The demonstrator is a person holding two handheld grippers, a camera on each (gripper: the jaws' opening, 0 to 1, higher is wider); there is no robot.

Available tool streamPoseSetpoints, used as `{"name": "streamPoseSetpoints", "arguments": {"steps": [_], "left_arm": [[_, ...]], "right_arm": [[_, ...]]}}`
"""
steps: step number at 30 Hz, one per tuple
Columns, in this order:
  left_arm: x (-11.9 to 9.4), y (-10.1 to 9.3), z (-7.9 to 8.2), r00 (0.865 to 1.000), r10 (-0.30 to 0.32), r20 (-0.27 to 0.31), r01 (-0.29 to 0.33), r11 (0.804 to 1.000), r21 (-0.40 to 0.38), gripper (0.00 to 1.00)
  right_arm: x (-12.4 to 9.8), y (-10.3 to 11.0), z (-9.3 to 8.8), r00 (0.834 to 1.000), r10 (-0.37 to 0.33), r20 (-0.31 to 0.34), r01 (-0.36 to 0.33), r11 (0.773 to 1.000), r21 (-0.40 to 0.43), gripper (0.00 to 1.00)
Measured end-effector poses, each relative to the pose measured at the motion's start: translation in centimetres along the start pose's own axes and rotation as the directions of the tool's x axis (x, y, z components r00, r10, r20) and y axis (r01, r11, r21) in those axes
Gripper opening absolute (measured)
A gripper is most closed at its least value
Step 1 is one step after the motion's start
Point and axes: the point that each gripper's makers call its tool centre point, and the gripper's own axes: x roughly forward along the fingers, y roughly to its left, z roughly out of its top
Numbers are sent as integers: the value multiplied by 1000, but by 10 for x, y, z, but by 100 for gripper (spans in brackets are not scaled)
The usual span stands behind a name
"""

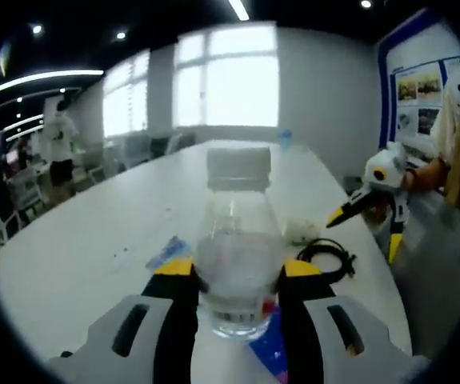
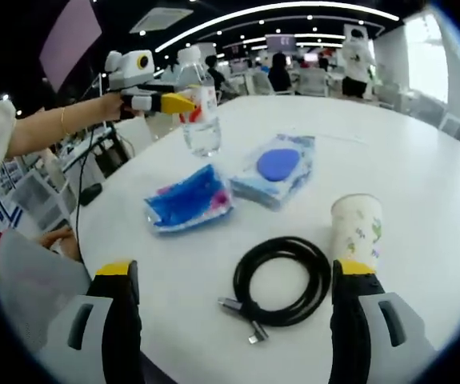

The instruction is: Arrange the tabletop items into an orderly group along one side of the table until the central work area is clear of visible clutter.

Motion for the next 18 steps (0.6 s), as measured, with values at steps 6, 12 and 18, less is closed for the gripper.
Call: {"name": "streamPoseSetpoints", "arguments": {"steps": [6,12,18], "left_arm": [[-3,12,-15,1000,-27,-9,28,1000,9,35],[-4,26,-24,999,-32,-2,32,999,35,35],[-4,37,-31,998,-51,27,50,998,45,35]], "right_arm": [[6,-3,-11,999,-2,-45,2,1000,-3,99],[11,-3,-20,997,4,-78,-5,1000,-12,99],[18,-2,-24,995,17,-96,-17,1000,-4,99]]}}
